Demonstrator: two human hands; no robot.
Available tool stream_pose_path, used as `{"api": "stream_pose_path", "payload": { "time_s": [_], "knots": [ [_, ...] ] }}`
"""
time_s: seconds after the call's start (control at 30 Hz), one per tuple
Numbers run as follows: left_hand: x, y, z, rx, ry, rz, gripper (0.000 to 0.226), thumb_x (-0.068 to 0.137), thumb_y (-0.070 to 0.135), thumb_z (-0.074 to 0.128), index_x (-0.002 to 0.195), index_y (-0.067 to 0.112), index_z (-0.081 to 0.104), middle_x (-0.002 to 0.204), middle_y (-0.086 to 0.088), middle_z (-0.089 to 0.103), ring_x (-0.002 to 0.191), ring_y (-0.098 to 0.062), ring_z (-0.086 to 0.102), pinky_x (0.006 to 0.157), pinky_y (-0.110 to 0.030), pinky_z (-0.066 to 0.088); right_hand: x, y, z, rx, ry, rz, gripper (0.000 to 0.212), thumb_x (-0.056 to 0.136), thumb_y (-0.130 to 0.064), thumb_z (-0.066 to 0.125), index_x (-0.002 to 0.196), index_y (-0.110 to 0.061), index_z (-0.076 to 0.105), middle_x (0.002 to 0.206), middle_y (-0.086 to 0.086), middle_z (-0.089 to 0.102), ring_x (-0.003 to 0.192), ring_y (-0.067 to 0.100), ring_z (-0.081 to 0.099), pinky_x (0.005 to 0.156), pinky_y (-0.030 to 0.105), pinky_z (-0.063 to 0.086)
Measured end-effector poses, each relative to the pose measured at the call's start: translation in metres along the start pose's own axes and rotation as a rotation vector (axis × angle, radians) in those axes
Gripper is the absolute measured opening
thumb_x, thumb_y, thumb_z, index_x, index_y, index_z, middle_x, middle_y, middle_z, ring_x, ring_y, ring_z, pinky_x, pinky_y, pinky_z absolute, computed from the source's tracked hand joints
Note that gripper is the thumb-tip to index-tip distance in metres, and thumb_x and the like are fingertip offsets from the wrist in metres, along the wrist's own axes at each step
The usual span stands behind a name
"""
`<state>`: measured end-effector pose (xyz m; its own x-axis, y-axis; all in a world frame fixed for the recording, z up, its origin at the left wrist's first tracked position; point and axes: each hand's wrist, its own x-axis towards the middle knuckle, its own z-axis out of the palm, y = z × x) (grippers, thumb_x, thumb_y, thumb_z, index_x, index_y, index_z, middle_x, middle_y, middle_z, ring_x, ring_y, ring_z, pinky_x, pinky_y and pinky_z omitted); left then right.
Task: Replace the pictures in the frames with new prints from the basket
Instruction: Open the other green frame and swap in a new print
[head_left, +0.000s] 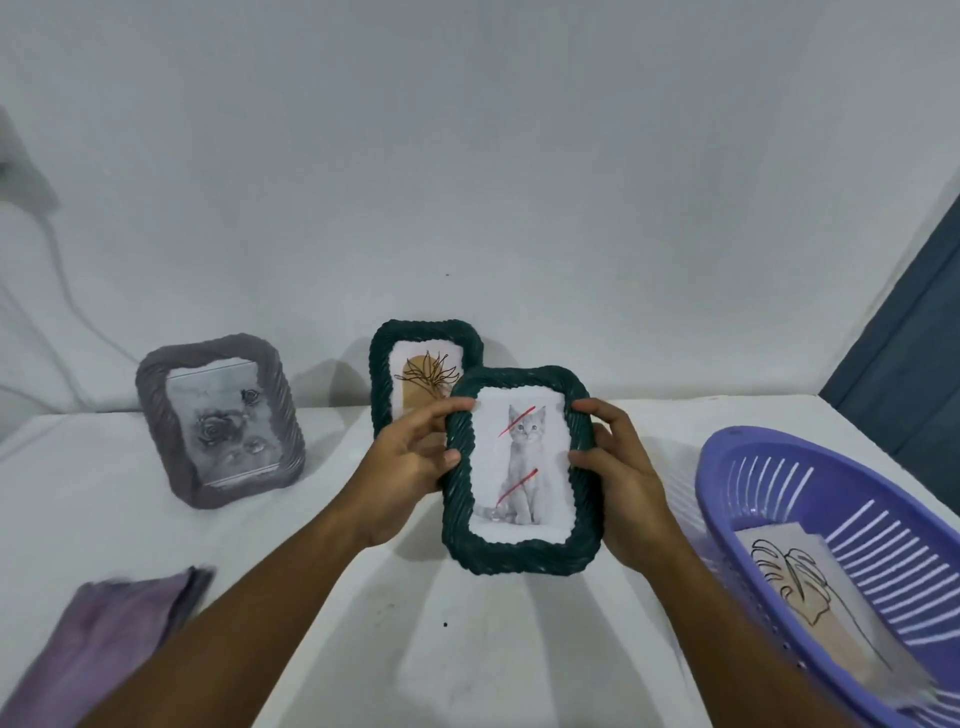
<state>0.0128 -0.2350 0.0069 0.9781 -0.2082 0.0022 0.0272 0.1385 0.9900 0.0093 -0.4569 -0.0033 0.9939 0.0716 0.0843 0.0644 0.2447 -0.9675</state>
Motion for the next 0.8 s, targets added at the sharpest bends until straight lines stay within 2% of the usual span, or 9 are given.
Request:
{"api": "stream_pose_path", "payload": {
  "time_s": [0.1, 0.23, 0.37, 0.43, 0.5, 0.6, 0.67, 0.73, 0.8],
  "knots": [
    [-0.031, -0.009, -0.02, -0.014, 0.039, -0.041, 0.054, 0.087, -0.022, 0.042, 0.118, 0.017, 0.063, 0.118, -0.016, 0.054, 0.098, -0.03, 0.06, 0.079, -0.042, 0.056, -0.019, 0.021, 0.018, 0.001, -0.056, 0.047, 0.047, 0.085, 0.011, 0.045, 0.113, -0.026, 0.056, 0.117, 0.009, 0.061, 0.103, 0.026, 0.059, 0.081, 0.037, 0.051],
    [-0.066, -0.025, -0.037, -0.066, 0.103, -0.085, 0.053, 0.087, -0.022, 0.041, 0.115, 0.016, 0.064, 0.12, -0.018, 0.055, 0.089, -0.028, 0.062, 0.066, -0.035, 0.054, -0.037, 0.044, 0.038, 0.001, -0.087, 0.129, 0.043, 0.082, 0.001, 0.054, 0.111, -0.03, 0.058, 0.12, 0.008, 0.061, 0.107, 0.027, 0.058, 0.084, 0.037, 0.048],
    [-0.088, -0.037, -0.05, -0.128, 0.18, -0.144, 0.053, 0.087, -0.018, 0.043, 0.115, 0.021, 0.066, 0.115, -0.016, 0.061, 0.094, -0.029, 0.062, 0.073, -0.039, 0.052, -0.051, 0.062, 0.052, 0.011, -0.105, 0.233, 0.043, 0.088, 0.007, 0.049, 0.113, -0.028, 0.057, 0.115, 0.005, 0.066, 0.108, 0.029, 0.06, 0.086, 0.04, 0.052],
    [-0.096, -0.038, -0.056, -0.135, 0.221, -0.158, 0.052, 0.087, -0.016, 0.046, 0.114, 0.024, 0.066, 0.109, -0.014, 0.062, 0.095, -0.028, 0.061, 0.074, -0.038, 0.05, -0.058, 0.067, 0.056, -0.069, -0.145, 0.298, 0.037, 0.093, -0.002, 0.051, 0.115, -0.032, 0.054, 0.114, 0.004, 0.065, 0.105, 0.026, 0.061, 0.083, 0.037, 0.053],
    [-0.102, -0.036, -0.06, -0.1, 0.262, -0.157, 0.05, 0.086, -0.013, 0.049, 0.111, 0.026, 0.068, 0.103, -0.013, 0.062, 0.092, -0.027, 0.061, 0.073, -0.039, 0.049, -0.063, 0.066, 0.06, -0.279, -0.2, 0.33, 0.028, 0.096, -0.019, 0.051, 0.117, -0.038, 0.048, 0.116, 0.0, 0.061, 0.103, 0.019, 0.061, 0.082, 0.031, 0.054],
    [-0.109, -0.026, -0.062, -0.021, 0.318, -0.133, 0.046, 0.087, -0.009, 0.053, 0.109, 0.028, 0.068, 0.095, -0.011, 0.061, 0.087, -0.025, 0.06, 0.066, -0.036, 0.049, -0.064, 0.06, 0.066, -0.601, -0.189, 0.199, 0.024, 0.094, -0.034, 0.052, 0.116, -0.039, 0.046, 0.122, -0.006, 0.053, 0.099, 0.008, 0.06, 0.08, 0.025, 0.055],
    [-0.111, -0.017, -0.061, 0.038, 0.354, -0.106, 0.041, 0.088, -0.005, 0.056, 0.111, 0.028, 0.066, 0.097, -0.011, 0.061, 0.087, -0.024, 0.062, 0.064, -0.034, 0.051, -0.063, 0.052, 0.072, -0.77, -0.131, 0.066, 0.023, 0.093, -0.038, 0.053, 0.116, -0.036, 0.049, 0.12, -0.01, 0.05, 0.096, 0.004, 0.058, 0.075, 0.018, 0.049],
    [-0.11, -0.008, -0.055, 0.086, 0.371, -0.072, 0.038, 0.088, 0.001, 0.061, 0.114, 0.028, 0.063, 0.099, -0.009, 0.062, 0.084, -0.023, 0.063, 0.062, -0.032, 0.053, -0.061, 0.04, 0.08, -0.765, -0.108, 0.024, 0.022, 0.092, -0.04, 0.053, 0.114, -0.033, 0.053, 0.113, -0.011, 0.054, 0.091, 0.006, 0.059, 0.073, 0.017, 0.047],
    [-0.108, -0.002, -0.047, 0.125, 0.356, -0.039, 0.038, 0.087, 0.006, 0.065, 0.119, 0.027, 0.06, 0.101, -0.009, 0.063, 0.084, -0.024, 0.066, 0.062, -0.03, 0.055, -0.058, 0.029, 0.089, -0.65, -0.132, 0.053, 0.021, 0.092, -0.041, 0.053, 0.111, -0.033, 0.055, 0.104, -0.008, 0.061, 0.085, 0.011, 0.063, 0.07, 0.023, 0.05]
  ]
}}
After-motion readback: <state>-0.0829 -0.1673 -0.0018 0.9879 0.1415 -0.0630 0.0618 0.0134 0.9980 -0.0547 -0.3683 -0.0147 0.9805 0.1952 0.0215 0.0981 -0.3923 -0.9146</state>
